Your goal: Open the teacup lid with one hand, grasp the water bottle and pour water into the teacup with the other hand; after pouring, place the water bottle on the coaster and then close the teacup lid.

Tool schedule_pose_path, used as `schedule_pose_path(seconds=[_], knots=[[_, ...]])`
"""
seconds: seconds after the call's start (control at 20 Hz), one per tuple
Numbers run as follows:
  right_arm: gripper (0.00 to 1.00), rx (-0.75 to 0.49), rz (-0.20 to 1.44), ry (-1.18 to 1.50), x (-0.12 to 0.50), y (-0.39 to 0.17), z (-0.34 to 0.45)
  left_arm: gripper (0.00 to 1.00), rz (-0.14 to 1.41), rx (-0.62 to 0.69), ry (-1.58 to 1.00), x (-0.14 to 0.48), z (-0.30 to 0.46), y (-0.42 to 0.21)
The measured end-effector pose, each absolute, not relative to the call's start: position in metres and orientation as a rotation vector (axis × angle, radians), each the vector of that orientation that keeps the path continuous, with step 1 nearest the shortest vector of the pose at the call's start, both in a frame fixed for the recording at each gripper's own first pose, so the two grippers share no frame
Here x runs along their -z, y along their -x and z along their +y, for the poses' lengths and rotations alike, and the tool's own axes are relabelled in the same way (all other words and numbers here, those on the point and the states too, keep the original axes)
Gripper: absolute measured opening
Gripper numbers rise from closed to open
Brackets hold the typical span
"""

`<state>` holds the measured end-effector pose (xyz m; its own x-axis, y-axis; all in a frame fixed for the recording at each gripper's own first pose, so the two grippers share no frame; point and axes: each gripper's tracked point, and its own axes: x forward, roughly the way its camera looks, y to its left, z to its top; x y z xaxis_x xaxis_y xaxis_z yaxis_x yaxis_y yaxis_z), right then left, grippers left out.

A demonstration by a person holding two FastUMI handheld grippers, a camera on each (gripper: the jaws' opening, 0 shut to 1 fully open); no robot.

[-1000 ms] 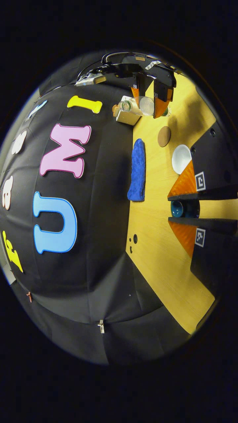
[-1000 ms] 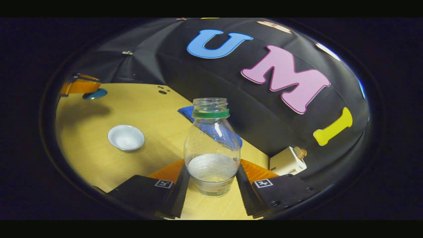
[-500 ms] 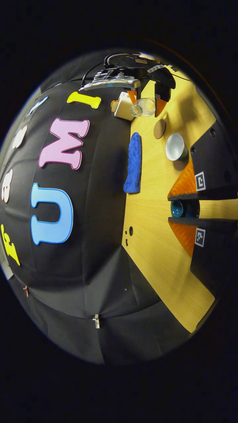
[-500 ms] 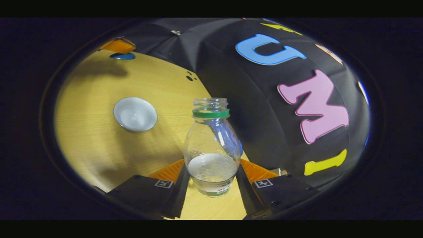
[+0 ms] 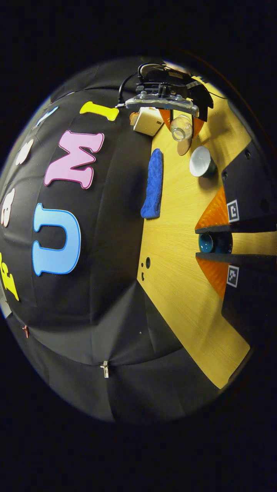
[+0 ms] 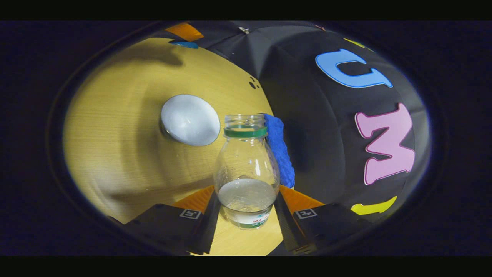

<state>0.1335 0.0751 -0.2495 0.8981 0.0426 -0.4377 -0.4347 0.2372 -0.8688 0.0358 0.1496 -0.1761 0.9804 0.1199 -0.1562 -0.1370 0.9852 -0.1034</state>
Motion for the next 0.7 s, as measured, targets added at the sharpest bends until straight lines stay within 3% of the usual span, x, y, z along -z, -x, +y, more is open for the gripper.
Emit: schedule_pose_path(seconds=[0.2, 0.3, 0.35, 0.7], knots=[[0.73, -0.351, 0.356, 1.369, 0.250, -0.138, 0.074, 0.23, 0.163, -0.131, 0.114, 0.182, 0.157, -0.035], [0.73, -0.362, 0.358, 1.403, 0.249, -0.138, 0.075, 0.27, 0.180, -0.127, 0.095, 0.186, 0.160, -0.034], [0.73, -0.363, 0.355, 1.433, 0.247, -0.139, 0.074, 0.23, 0.178, -0.128, 0.092, 0.185, 0.163, -0.035], [0.72, -0.407, 0.350, 1.548, 0.248, -0.141, 0.074, 0.27, 0.182, -0.132, 0.111, 0.187, 0.171, -0.031]])
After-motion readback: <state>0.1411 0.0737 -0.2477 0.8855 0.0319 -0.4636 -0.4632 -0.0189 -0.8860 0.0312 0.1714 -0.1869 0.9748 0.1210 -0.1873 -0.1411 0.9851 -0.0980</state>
